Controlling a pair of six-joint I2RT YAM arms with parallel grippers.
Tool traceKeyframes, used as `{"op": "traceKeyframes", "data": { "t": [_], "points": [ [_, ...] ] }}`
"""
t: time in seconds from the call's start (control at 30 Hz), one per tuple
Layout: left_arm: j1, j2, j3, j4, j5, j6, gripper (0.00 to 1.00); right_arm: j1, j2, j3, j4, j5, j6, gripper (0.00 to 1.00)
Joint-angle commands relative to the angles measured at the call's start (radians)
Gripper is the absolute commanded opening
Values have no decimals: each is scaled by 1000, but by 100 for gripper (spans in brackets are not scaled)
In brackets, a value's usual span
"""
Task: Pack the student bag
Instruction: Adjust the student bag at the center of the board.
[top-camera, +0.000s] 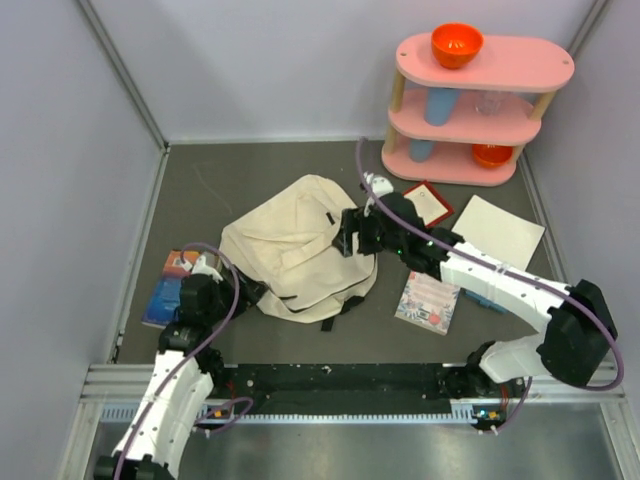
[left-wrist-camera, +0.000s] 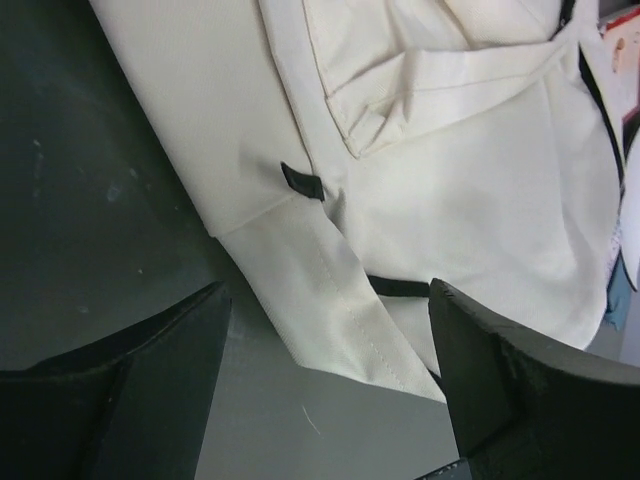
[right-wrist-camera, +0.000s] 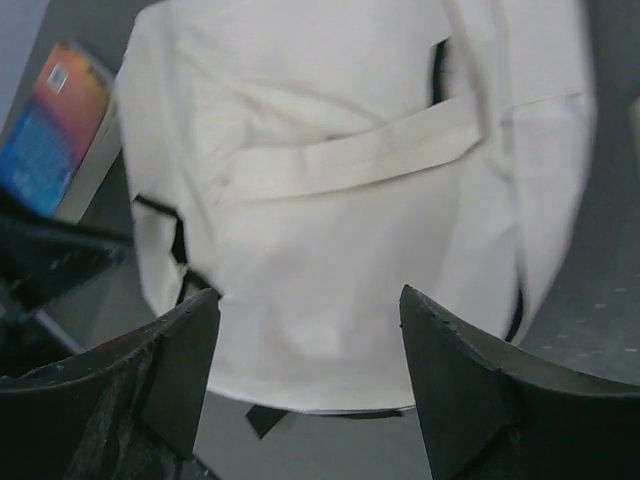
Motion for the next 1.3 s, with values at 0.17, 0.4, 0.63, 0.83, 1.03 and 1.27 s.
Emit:
{"op": "traceKeyframes", "data": {
  "t": [0.17, 0.4, 0.63, 0.83, 1.03, 1.27],
  "points": [
    [1, 283, 163, 4, -196, 102, 89, 241, -43, -179, 105, 9, 325, 75],
    [1, 333, 154, 77, -210, 87, 91, 311, -126, -386, 265, 125, 625, 78],
    [1, 343, 140, 102, -199, 86, 91, 312, -138, -409, 312, 168, 705, 78],
    [1, 312, 125, 99, -181, 69, 91, 303, -26, -357, 335, 131, 690, 75],
    [1, 290, 126, 79, -189, 73, 92, 245, -38, -392, 366, 60, 530, 27],
    [1, 309, 119, 102, -181, 52, 94, 194, -221, -541, 341, 79, 313, 2]
  ]
}}
